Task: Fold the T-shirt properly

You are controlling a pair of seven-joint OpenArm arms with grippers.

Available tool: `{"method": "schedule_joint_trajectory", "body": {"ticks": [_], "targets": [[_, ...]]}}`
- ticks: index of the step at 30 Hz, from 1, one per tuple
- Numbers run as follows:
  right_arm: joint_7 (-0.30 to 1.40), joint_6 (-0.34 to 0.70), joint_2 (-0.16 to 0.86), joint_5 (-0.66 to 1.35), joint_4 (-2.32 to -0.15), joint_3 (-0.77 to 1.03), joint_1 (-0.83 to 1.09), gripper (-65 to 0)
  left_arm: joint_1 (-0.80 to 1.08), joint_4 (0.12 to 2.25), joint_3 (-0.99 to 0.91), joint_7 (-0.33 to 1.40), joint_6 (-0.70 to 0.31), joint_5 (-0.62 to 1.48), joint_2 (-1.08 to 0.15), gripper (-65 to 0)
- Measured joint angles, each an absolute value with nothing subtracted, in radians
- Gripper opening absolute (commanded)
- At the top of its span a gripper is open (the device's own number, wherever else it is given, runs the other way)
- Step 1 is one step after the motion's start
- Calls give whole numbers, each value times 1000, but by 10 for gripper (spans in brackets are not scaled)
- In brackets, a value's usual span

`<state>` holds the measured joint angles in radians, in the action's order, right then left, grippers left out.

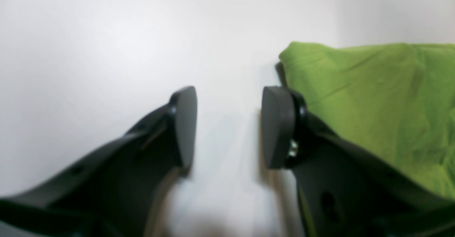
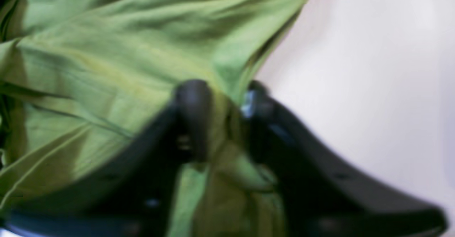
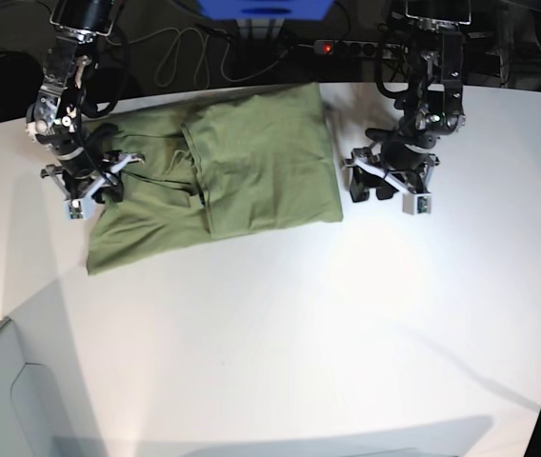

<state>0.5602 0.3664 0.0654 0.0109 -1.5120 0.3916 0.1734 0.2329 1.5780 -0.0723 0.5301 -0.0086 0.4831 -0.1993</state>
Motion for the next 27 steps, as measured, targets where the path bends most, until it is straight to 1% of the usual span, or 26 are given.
{"method": "schedule_joint_trajectory", "body": {"ticks": [1,2,7,10,15,20,27], "targets": [[561,366,65,16,-1512,391,174,-642,233,1578,-72,530,-9,483,-199,-360],[561,366,64,20,-1511,391,176,-650,233,1578,-72,530,-9,483,-199,-360],[559,367,62,23,-1537,389,203,-648,233,1578,-72,530,-9,483,-199,-360],[602,369,60,7,-1580,387,216,-648,233,1577,-73,529,-8,481,-184,-360],[652,371,13,-21,-1679,382,251,-648,232,1577,-72,530,-8,477,-171,-360],[636,369,13,-19,-1777,282,267,-648,232,1577,-22,523,-8,472,-168,-360],[650,370,14,-26,-1876,132,287,-648,220,1577,-10,542,-9,476,-160,-360]]}}
